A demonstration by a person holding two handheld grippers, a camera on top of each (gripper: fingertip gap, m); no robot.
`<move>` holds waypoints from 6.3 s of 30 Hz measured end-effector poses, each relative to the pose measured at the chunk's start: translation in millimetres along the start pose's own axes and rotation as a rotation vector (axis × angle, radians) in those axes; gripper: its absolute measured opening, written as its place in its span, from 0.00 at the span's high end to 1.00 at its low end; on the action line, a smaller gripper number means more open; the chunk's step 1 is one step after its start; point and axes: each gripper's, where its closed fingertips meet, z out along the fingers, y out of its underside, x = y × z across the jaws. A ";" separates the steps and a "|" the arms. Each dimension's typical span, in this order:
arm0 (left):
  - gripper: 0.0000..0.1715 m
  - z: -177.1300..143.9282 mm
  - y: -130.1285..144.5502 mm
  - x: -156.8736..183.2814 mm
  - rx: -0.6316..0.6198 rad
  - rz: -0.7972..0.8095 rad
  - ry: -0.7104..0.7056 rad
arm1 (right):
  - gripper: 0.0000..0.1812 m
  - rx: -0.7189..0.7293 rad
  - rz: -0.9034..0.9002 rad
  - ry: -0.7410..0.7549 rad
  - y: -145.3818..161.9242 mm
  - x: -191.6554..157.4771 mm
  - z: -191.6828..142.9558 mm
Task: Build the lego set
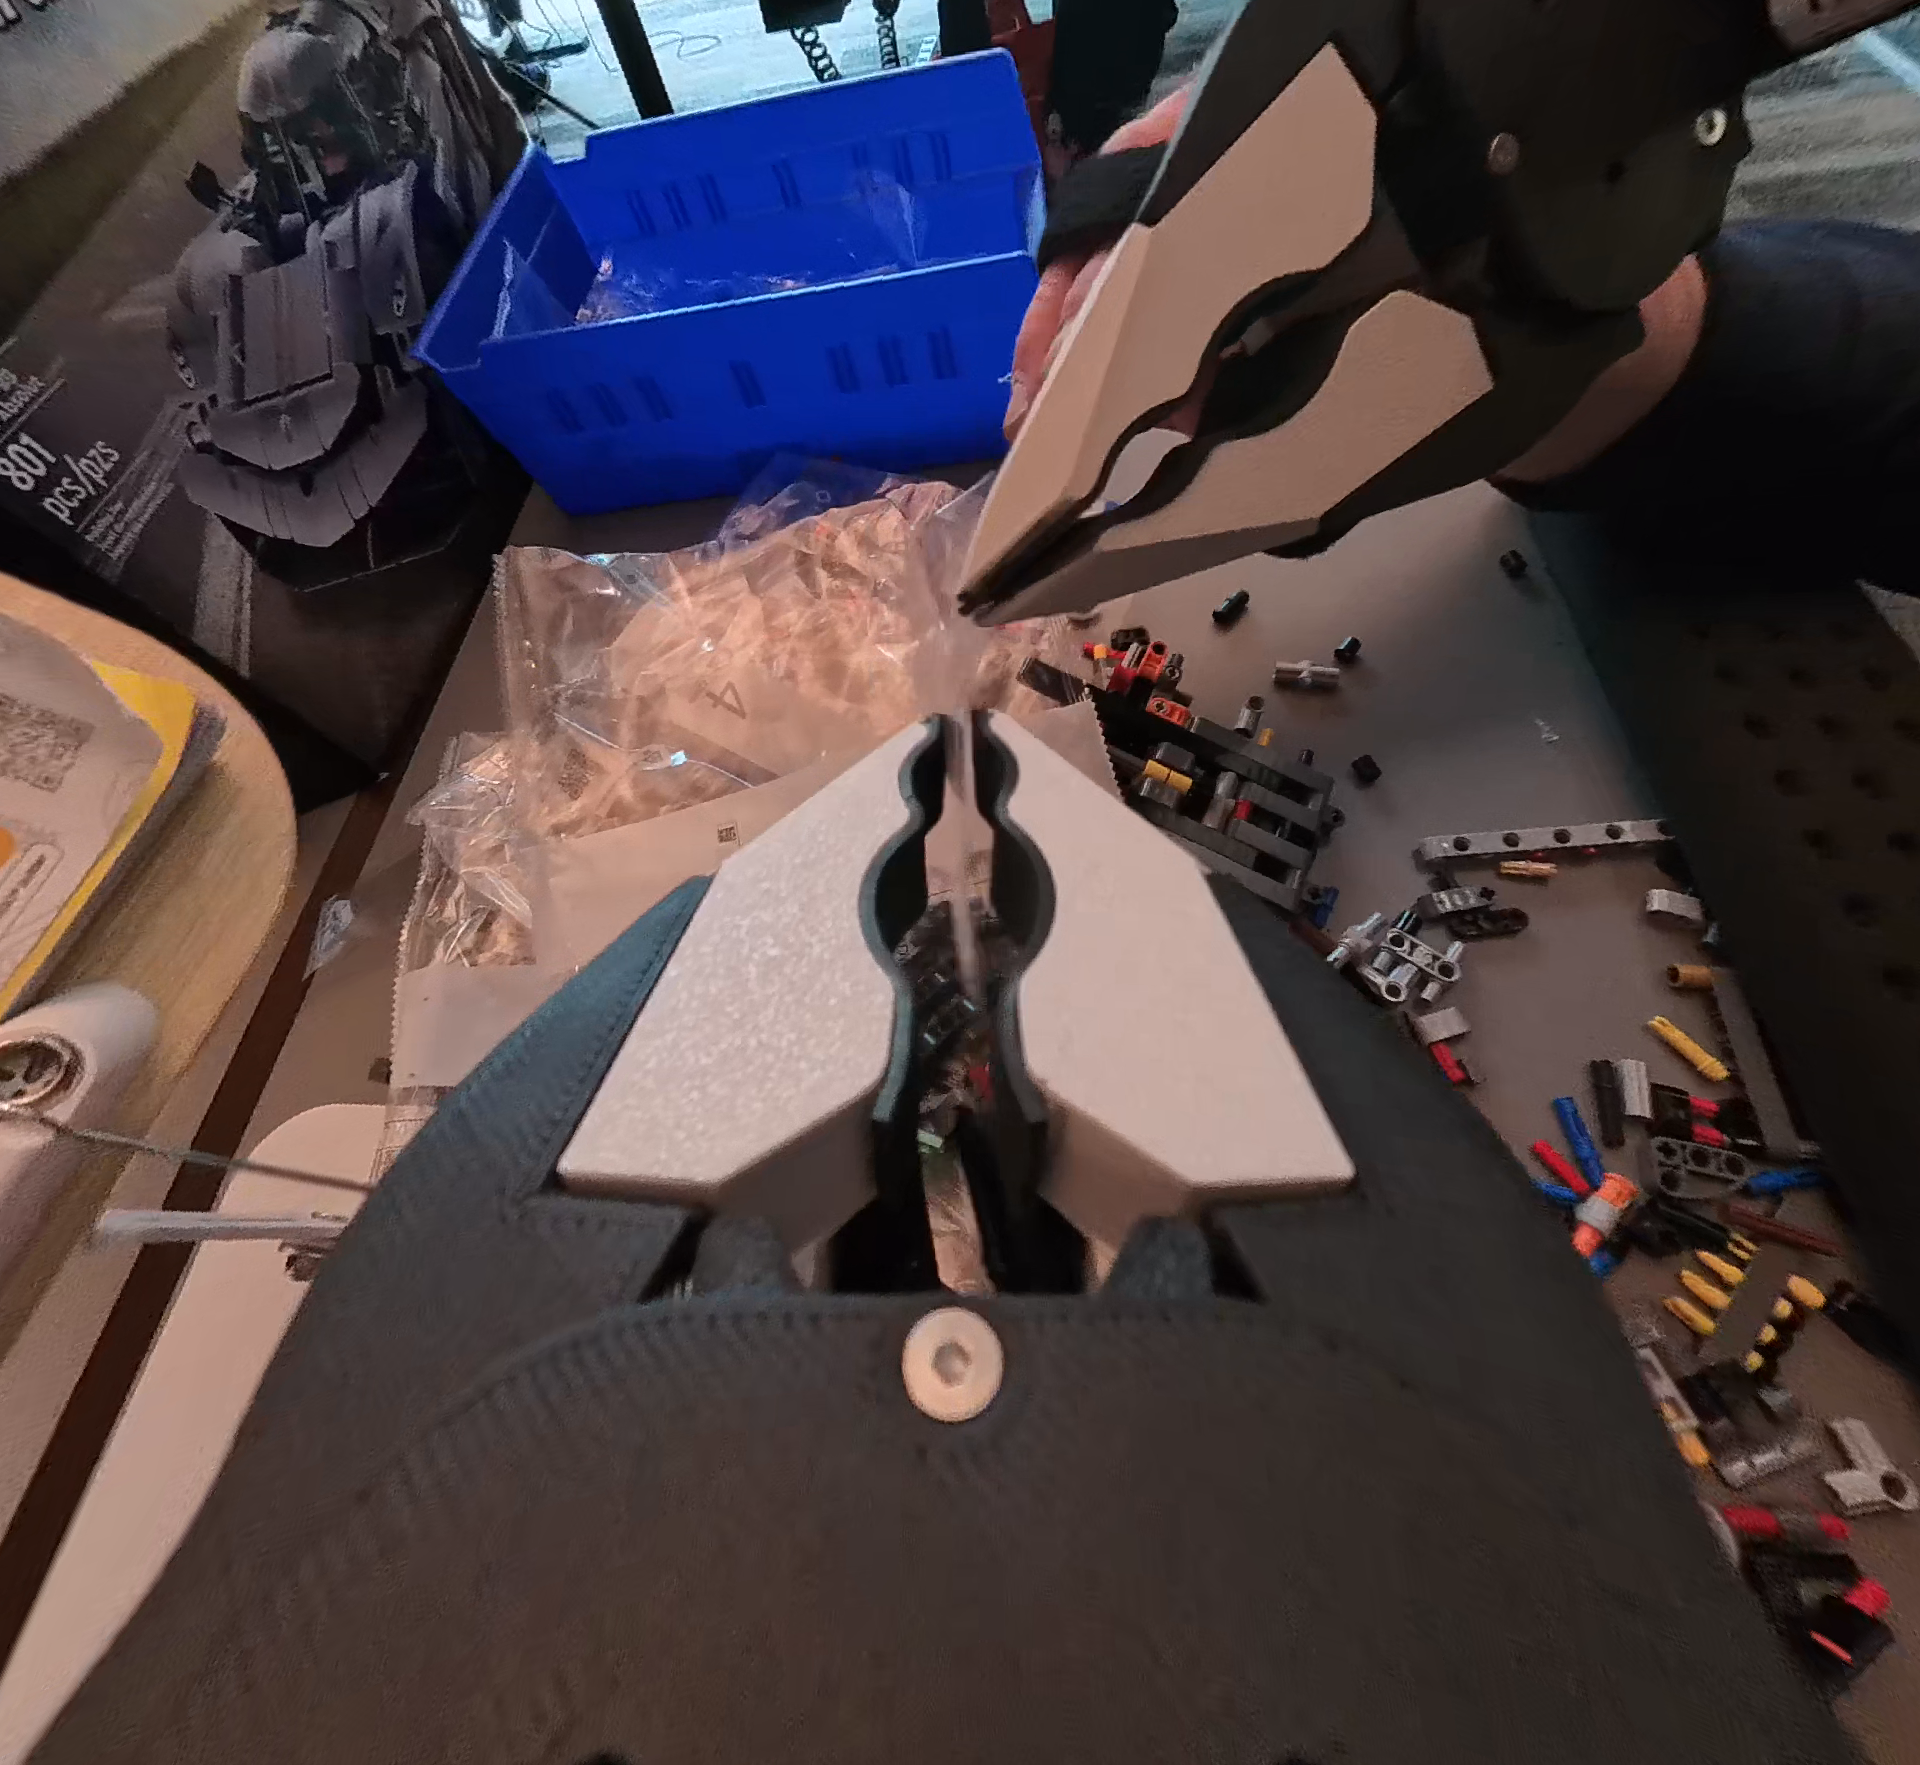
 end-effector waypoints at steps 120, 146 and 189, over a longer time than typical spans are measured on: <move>1.00 -5.0 -21.9 1.6 0.110 -0.123 0.058 | 0.82 -0.014 -0.123 0.017 -3.2 -12.2 3.5; 1.00 3.3 -34.7 12.3 0.153 -0.146 0.113 | 0.87 -0.104 -0.137 0.013 12.8 -16.9 15.2; 1.00 7.7 -20.3 15.1 -0.043 -0.034 0.021 | 1.00 -0.080 -0.134 -0.083 12.2 -33.8 15.2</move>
